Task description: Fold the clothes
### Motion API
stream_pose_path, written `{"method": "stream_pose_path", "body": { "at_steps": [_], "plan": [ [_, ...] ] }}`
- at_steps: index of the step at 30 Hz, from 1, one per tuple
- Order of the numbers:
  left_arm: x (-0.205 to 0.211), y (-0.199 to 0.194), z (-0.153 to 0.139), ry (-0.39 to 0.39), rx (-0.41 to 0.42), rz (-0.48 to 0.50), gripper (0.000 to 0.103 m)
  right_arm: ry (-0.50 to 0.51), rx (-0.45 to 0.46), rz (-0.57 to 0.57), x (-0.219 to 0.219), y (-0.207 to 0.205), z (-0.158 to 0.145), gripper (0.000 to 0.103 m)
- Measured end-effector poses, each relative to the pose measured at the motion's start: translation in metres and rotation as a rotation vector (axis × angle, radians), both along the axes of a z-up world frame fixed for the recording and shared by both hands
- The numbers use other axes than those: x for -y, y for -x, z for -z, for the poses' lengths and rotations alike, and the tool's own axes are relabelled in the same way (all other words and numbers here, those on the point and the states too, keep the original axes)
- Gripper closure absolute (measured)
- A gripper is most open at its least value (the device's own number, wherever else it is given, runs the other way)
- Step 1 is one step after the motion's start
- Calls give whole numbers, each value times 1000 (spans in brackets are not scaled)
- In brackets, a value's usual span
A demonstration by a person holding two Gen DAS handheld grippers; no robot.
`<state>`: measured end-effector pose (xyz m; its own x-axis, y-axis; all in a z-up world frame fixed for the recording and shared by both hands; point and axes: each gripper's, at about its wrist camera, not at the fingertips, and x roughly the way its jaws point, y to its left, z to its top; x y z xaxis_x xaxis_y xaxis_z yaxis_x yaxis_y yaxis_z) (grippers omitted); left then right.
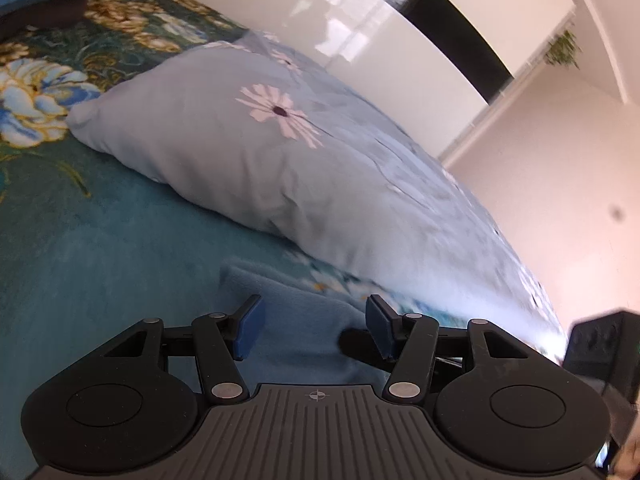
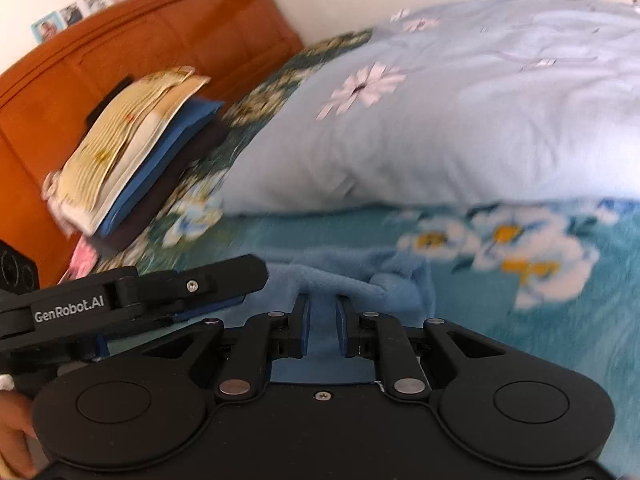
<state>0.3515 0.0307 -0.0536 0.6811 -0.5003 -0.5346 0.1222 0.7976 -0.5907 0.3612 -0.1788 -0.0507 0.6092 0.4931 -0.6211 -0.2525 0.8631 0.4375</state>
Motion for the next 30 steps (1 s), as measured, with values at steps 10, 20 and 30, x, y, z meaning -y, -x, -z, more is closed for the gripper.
{"method": "stream_pose_path", "body": {
  "at_steps": [10, 20, 30],
  "plan": [
    [-3, -24, 26, -23, -74, -73, 44, 9, -13, 42, -4, -26, 20, 94],
    [-12, 51, -33, -34, 85, -45, 35, 0, 45, 16, 7, 27, -20, 77],
    [8, 156, -38, -191, 108, 21, 27, 123, 89, -64, 6, 147, -42, 75]
  ]
}}
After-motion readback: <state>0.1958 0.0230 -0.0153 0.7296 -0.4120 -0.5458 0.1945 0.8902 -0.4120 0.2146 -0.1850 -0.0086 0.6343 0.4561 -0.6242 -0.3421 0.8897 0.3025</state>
